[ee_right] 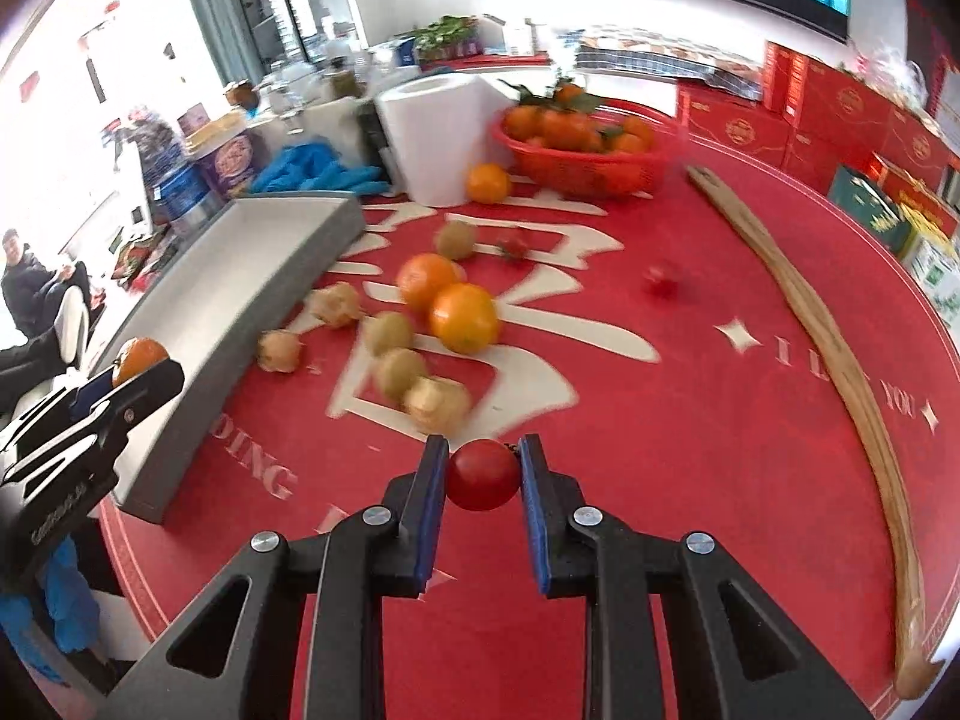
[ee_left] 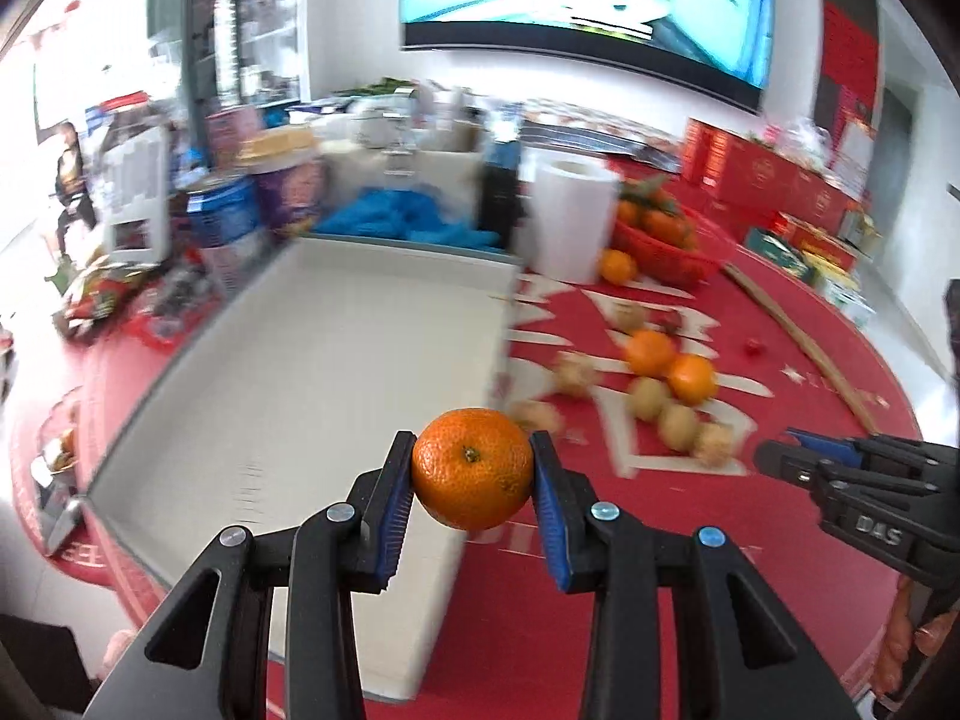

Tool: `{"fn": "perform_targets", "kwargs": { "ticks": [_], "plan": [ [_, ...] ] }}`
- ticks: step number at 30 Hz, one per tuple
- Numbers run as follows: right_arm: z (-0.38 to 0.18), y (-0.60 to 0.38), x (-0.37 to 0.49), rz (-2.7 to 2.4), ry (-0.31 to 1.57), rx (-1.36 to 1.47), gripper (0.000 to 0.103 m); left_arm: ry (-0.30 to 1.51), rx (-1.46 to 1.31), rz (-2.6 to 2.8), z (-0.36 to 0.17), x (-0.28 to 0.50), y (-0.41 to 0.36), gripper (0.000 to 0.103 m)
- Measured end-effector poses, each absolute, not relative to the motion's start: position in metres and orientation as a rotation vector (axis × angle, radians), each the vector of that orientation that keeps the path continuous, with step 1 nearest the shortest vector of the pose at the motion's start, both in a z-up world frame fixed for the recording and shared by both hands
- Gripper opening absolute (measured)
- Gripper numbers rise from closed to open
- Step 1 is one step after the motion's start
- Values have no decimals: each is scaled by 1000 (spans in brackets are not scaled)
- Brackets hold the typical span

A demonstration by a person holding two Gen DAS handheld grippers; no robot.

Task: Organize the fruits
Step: 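Carry the orange and tomato into the white tray and open both grippers, then grasp a kiwi with the left gripper while the right gripper grasps a foil-wrapped fruit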

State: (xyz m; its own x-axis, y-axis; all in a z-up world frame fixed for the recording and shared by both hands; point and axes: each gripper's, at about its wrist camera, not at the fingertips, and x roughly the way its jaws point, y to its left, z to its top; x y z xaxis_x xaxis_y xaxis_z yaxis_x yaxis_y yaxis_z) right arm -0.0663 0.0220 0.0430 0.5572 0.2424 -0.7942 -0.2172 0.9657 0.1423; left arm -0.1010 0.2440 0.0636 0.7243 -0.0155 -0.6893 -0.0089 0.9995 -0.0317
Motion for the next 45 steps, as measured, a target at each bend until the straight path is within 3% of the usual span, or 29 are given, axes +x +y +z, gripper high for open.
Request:
{"fn": "perform_targets", "kwargs": {
  "ticks": [10,30,31,32,33,34,36,37,45],
  "plan": [
    [55,105,-46,403,939,-66,25,787,-74,123,47,-94,303,41],
    [55,226,-14,582,975,-151,25,862,-101,185,13,-81,342,41],
    [54,229,-13,591,978,-151,25,857,-98,186,13,-82,341,45],
    [53,232,-11,598,982,-153,26,848,-92,183,13,-82,340,59],
    [53,232,-11,602,986,-154,34,841,-89,185,14,-82,340,68],
    [52,234,-9,602,991,-158,62,824,-93,190,15,-84,340,81],
    [54,233,-9,566,966,-163,94,794,-106,196,19,-88,342,83],
    [57,230,-10,546,941,-166,97,797,-102,195,19,-87,342,83],
    [69,179,-12,459,911,-101,98,790,-99,162,31,-93,330,83]
  ]
}}
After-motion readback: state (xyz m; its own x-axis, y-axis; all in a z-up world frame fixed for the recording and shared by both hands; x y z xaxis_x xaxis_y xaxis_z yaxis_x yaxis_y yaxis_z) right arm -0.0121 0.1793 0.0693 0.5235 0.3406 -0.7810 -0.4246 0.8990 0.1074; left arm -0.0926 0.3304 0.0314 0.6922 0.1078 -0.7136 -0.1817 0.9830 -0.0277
